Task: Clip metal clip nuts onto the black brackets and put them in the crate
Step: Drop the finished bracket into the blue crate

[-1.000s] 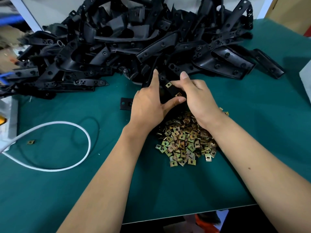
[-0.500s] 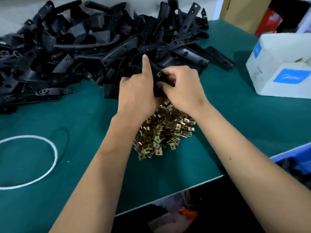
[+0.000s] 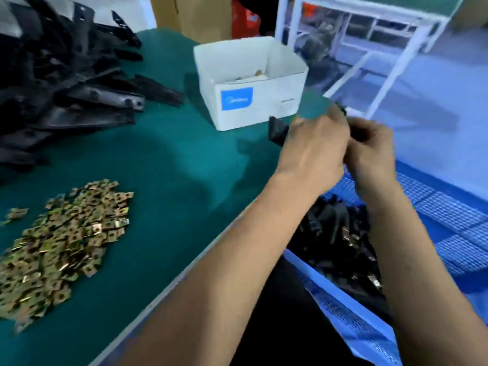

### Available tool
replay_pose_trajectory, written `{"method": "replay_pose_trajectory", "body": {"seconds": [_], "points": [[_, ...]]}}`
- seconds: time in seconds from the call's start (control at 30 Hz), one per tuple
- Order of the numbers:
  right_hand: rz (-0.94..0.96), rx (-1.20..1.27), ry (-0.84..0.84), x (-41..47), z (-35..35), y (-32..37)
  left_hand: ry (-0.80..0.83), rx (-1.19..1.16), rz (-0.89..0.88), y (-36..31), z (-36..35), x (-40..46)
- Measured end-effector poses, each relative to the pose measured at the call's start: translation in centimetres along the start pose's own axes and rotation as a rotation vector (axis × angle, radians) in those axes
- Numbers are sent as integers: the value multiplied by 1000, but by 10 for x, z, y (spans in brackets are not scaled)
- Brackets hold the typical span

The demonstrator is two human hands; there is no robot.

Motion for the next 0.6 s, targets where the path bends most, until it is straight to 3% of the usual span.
{"method": "replay_pose_trajectory", "body": {"seconds": [0.13, 0.27, 0.4, 0.6], "points": [[-275, -426, 88, -4, 77, -76, 161, -130, -175, -67, -64, -27], [-360, -996, 431, -14, 108, -141, 389, -156, -160, -82, -110, -61], [-353, -1050, 324, -18, 106, -152, 445, -192, -108, -73, -123, -69], [-260, -888, 180, 9, 71, -110, 227, -298, 132, -43, -99, -38]]}}
Point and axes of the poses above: each hand's wrist, its own x-axis towards the middle knuckle, its own z-axis out of the back of the hand, y = z × x, the point moved 1 cm from there along x, towards the middle knuckle, and after that the axes turned 13 degrees about -y, right-handed, at the moved point
